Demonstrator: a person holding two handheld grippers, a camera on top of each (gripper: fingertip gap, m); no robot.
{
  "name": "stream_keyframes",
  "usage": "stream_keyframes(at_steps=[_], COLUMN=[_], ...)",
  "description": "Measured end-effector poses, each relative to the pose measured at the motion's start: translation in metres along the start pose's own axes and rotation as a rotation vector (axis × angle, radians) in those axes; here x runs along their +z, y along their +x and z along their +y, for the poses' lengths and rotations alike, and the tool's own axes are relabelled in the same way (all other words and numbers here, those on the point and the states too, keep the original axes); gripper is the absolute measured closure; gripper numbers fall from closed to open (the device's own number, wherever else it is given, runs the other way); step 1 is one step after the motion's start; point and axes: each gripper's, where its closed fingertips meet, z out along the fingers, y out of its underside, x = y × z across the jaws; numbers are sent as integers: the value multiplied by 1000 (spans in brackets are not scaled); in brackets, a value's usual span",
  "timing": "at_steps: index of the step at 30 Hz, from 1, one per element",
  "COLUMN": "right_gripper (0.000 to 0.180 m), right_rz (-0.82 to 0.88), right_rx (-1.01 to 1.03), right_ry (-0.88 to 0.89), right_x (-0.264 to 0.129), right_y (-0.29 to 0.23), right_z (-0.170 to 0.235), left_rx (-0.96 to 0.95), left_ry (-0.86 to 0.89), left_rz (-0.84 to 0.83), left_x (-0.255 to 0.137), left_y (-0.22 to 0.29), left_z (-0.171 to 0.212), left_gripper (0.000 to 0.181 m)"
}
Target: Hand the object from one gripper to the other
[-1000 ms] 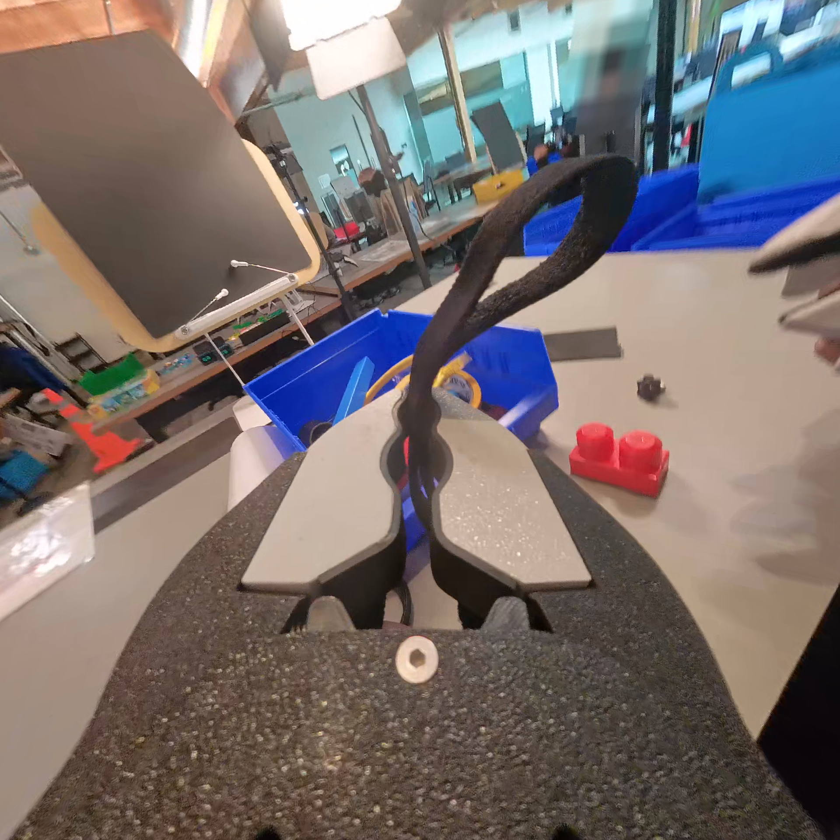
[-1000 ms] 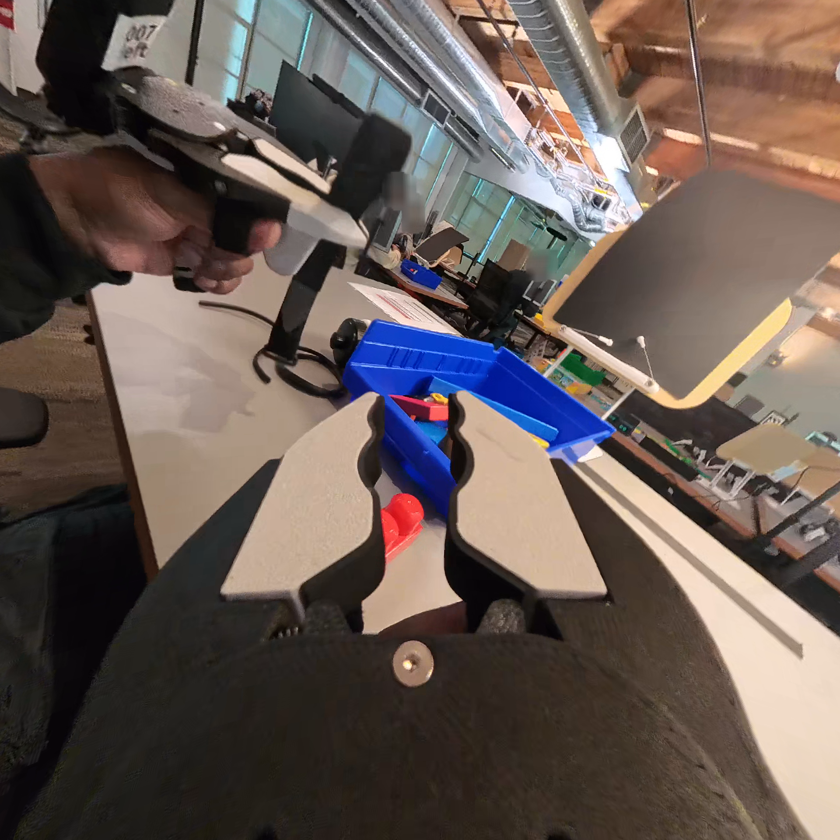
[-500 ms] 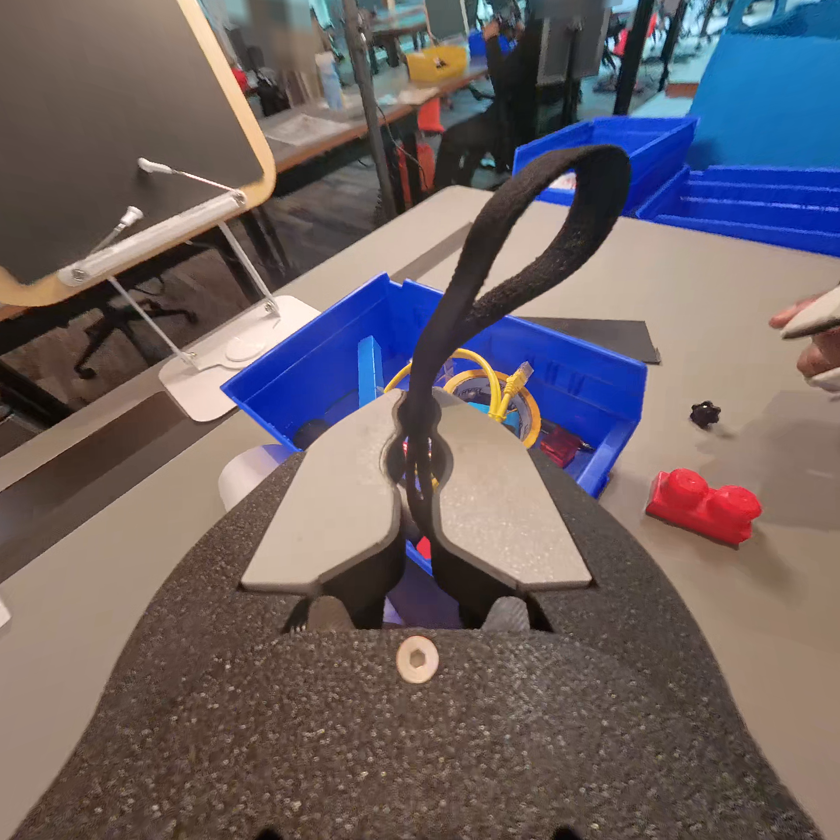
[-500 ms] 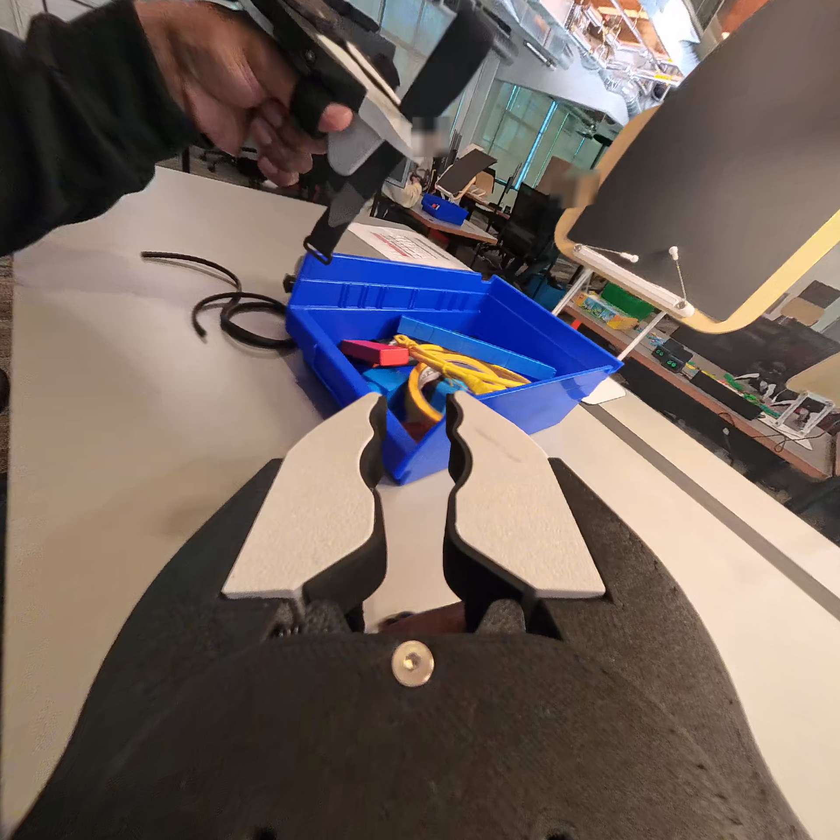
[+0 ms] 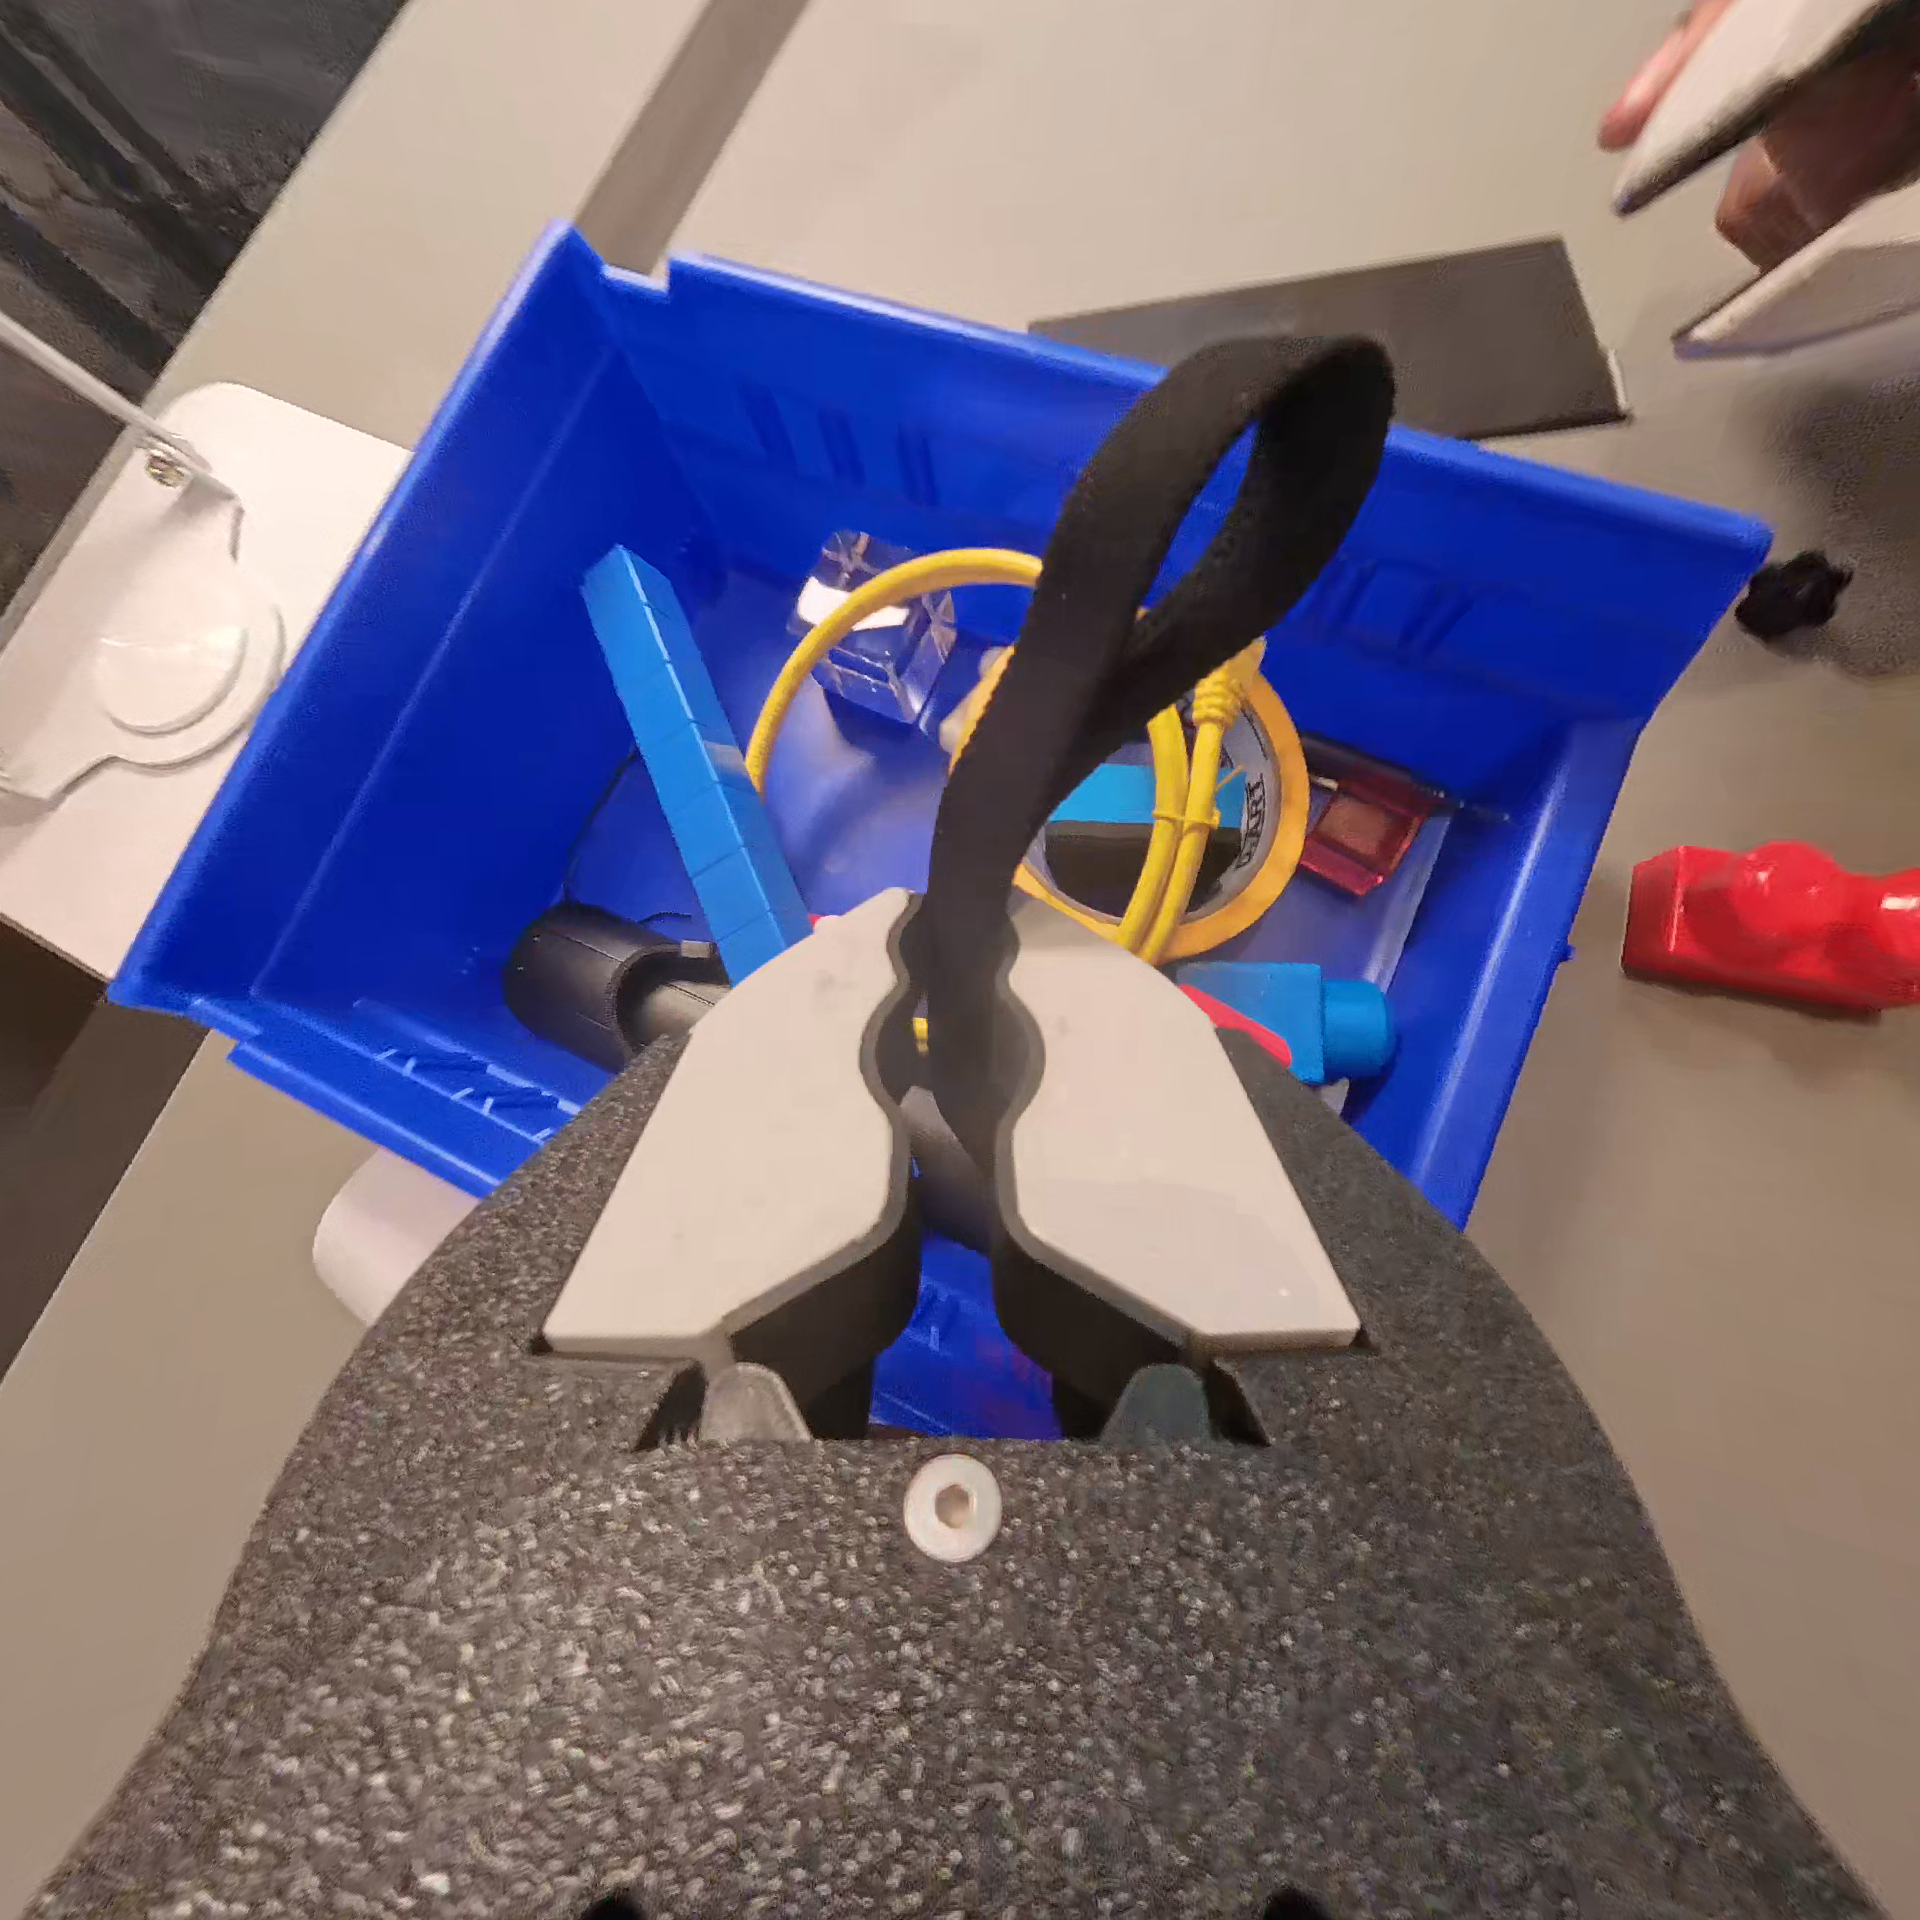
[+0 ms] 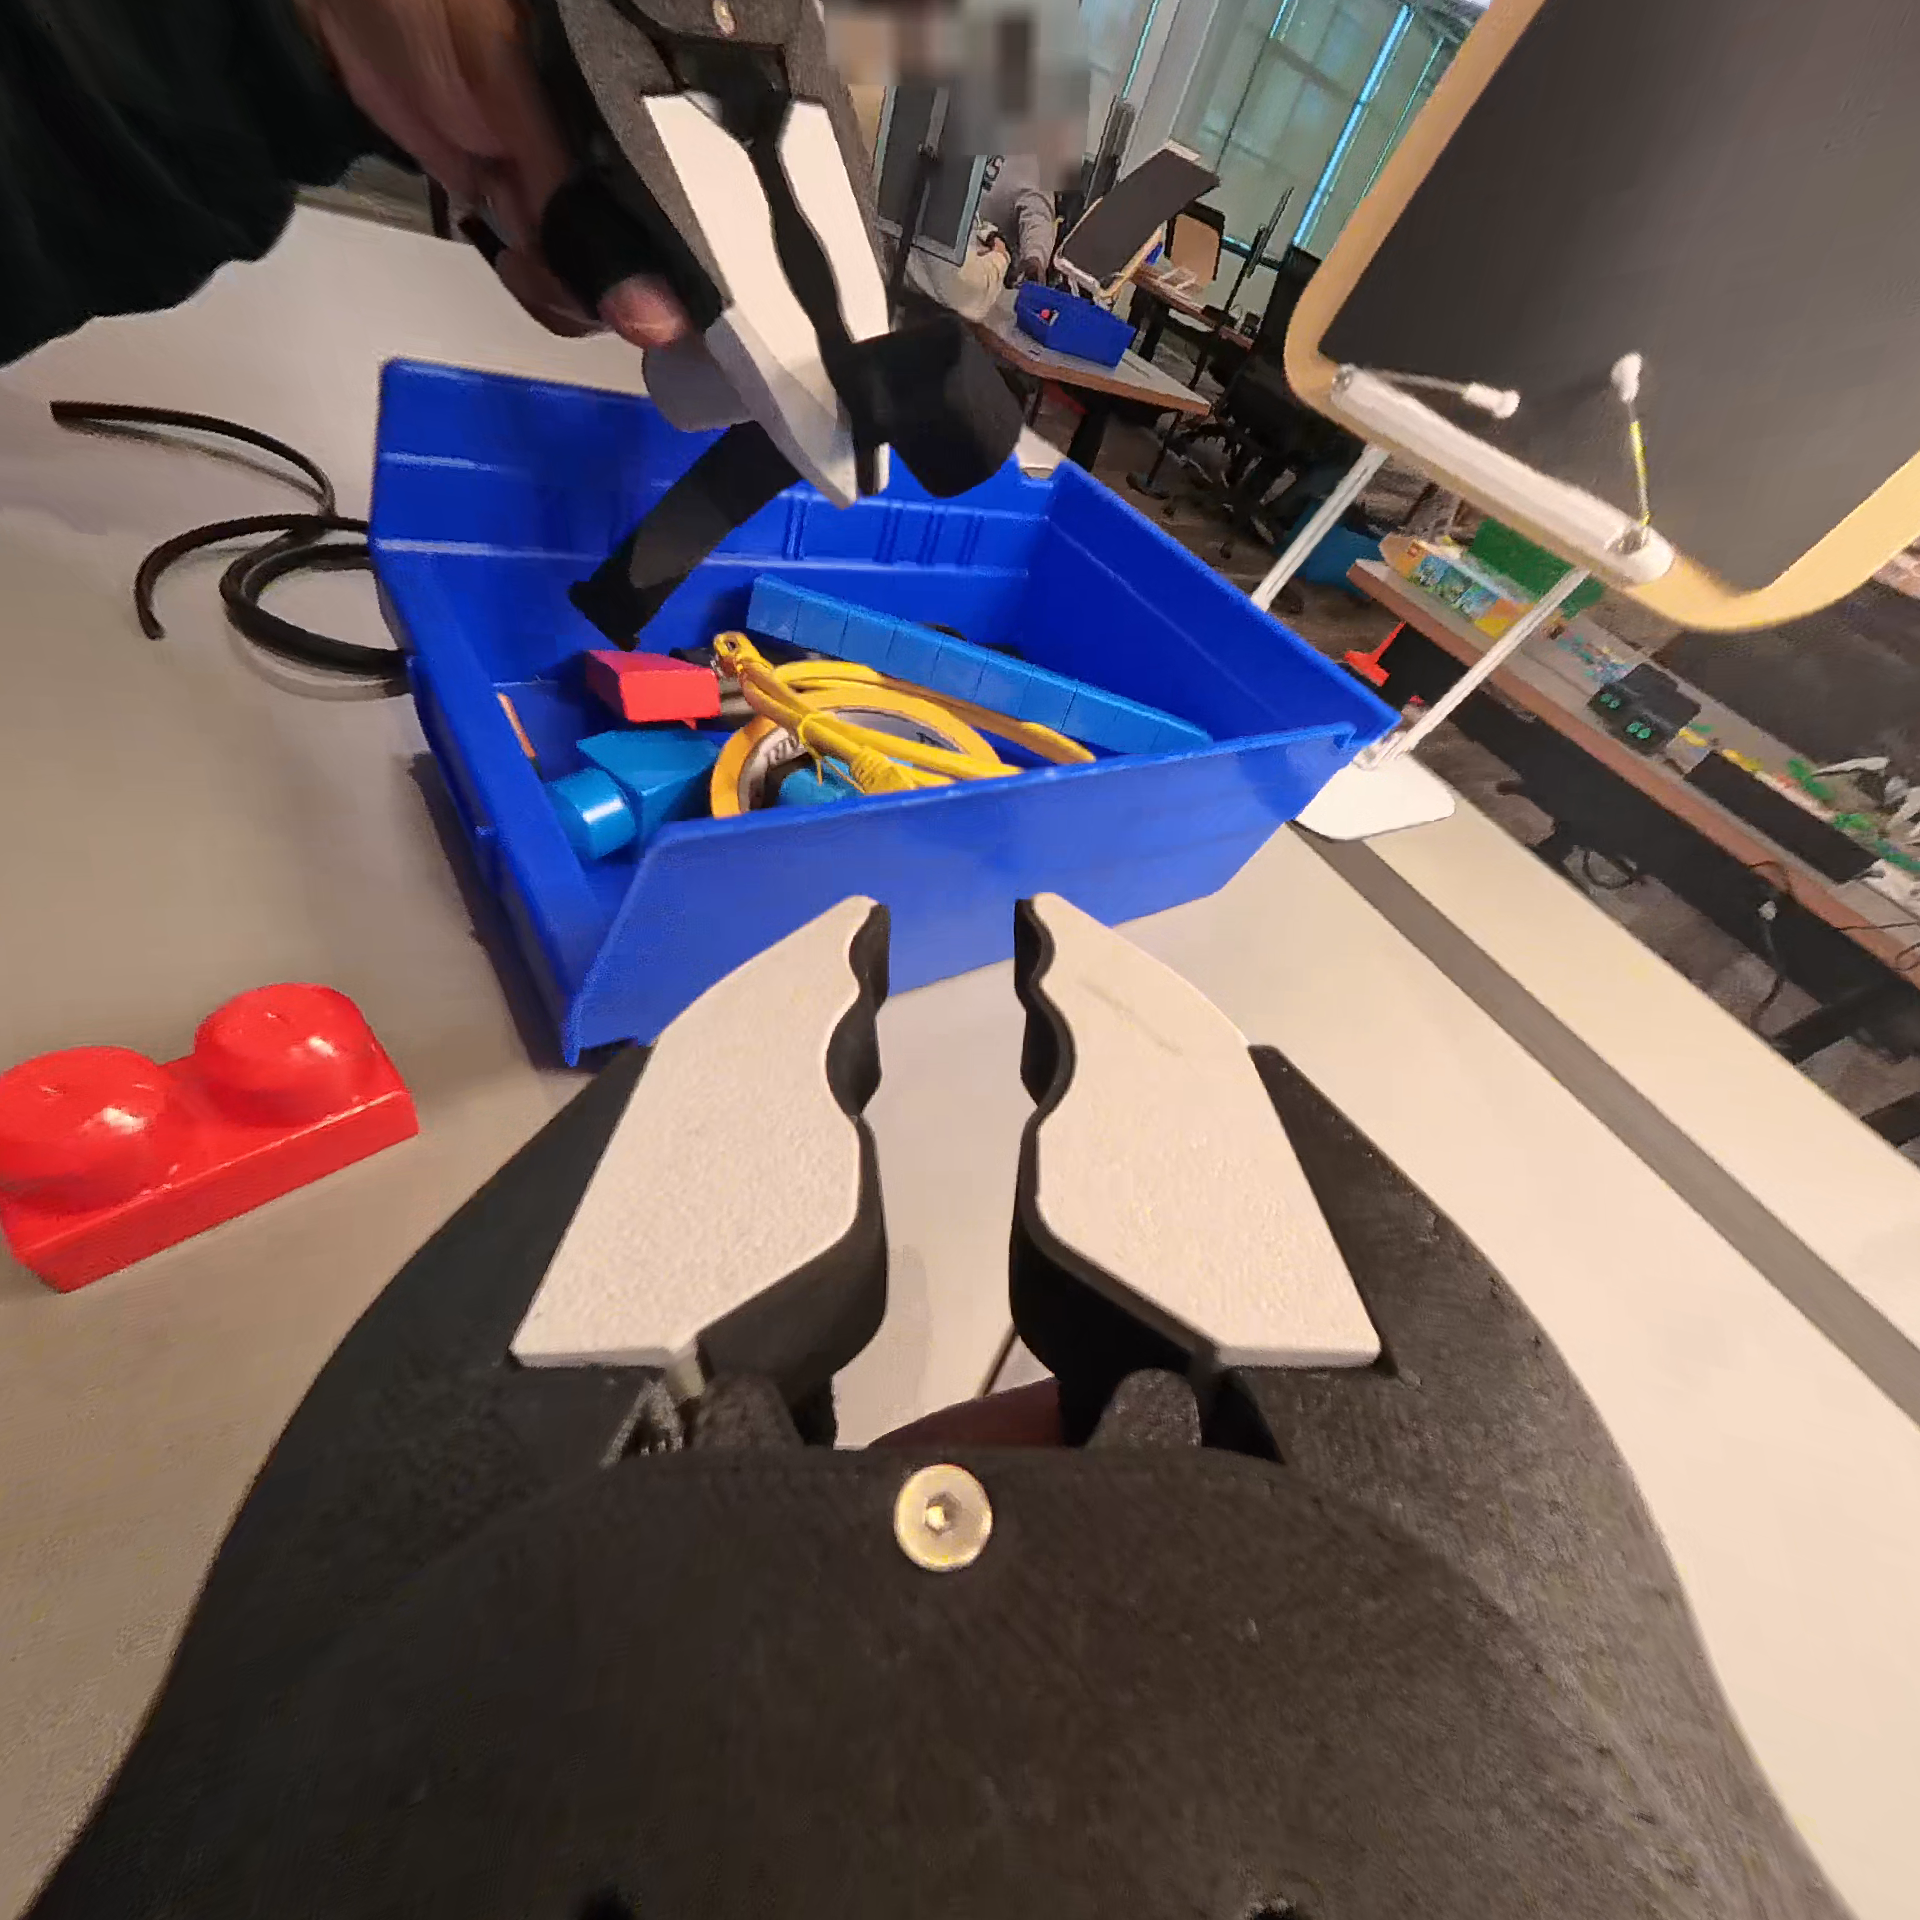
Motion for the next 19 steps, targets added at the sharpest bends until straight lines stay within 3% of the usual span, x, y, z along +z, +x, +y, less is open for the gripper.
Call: stream_keyframes(at_steps=[6,11,16,19], right_gripper=[157,157,157,157], right_rz=[-1,20,9,8], right_rx=[43,53,51,39], right_ry=[-67,-92,-127,-140], right_x=[2,0,4,6], right_y=[1,5,1,0], right_z=[31,41,50,51], left_rx=[111,163,74,29], left_ry=[-121,-143,-63,-116], left_rz=[68,118,108,52], left_x=[18,25,20,26], left_y=[8,4,-22,-47], left_z=[8,9,0,5], left_gripper=[160,139,137,136])
